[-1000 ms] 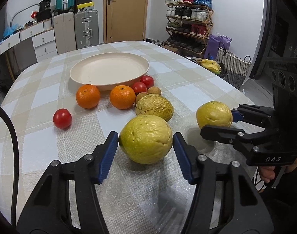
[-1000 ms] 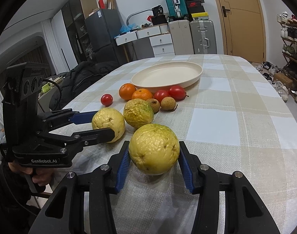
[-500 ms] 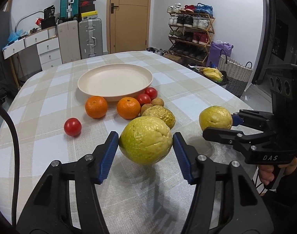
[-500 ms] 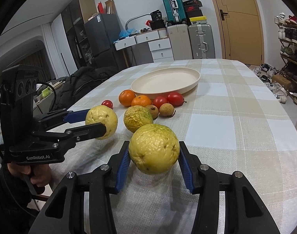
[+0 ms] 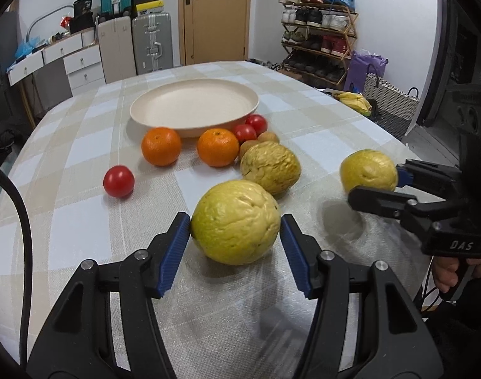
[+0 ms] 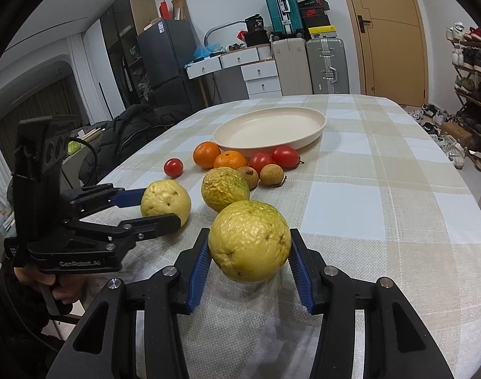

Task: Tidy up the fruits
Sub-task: 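Carry both yellow fruits onto the white plate and open both tools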

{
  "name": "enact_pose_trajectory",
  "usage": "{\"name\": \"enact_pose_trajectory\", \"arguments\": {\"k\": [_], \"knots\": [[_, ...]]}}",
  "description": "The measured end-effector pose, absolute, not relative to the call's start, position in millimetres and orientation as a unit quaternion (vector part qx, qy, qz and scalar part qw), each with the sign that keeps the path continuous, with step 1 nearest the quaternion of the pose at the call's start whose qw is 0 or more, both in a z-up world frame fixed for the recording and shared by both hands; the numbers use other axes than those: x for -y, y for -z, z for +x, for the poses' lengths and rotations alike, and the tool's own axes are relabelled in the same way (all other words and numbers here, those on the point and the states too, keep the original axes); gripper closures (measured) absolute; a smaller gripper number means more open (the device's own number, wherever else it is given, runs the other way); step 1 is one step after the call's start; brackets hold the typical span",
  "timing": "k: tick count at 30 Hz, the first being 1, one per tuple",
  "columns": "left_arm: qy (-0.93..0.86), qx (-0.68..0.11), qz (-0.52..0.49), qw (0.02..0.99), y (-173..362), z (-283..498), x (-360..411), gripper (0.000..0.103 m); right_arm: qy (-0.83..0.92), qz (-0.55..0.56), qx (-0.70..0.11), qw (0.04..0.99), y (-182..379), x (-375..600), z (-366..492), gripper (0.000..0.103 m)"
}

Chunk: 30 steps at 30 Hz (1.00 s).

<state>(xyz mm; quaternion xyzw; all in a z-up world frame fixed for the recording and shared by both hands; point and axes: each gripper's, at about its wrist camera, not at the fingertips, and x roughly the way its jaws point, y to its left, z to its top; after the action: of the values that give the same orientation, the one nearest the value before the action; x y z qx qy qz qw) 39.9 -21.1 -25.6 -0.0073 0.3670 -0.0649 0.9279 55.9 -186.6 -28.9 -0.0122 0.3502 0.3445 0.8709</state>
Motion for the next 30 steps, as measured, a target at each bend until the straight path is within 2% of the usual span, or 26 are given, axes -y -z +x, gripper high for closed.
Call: {"name": "enact_pose_trajectory", "arguments": {"k": [10, 30], "knots": [[0.077, -0.362, -0.013, 0.929, 26, 45, 20, 0.048, -0.343, -0.01, -0.346, 0.873, 27, 189, 57, 0.055], [0.027, -0.303, -0.03, 0.952, -15, 47, -2, 0.048, -0.332, 0.013, -0.325, 0.885, -4, 183, 89, 0.055]]}}
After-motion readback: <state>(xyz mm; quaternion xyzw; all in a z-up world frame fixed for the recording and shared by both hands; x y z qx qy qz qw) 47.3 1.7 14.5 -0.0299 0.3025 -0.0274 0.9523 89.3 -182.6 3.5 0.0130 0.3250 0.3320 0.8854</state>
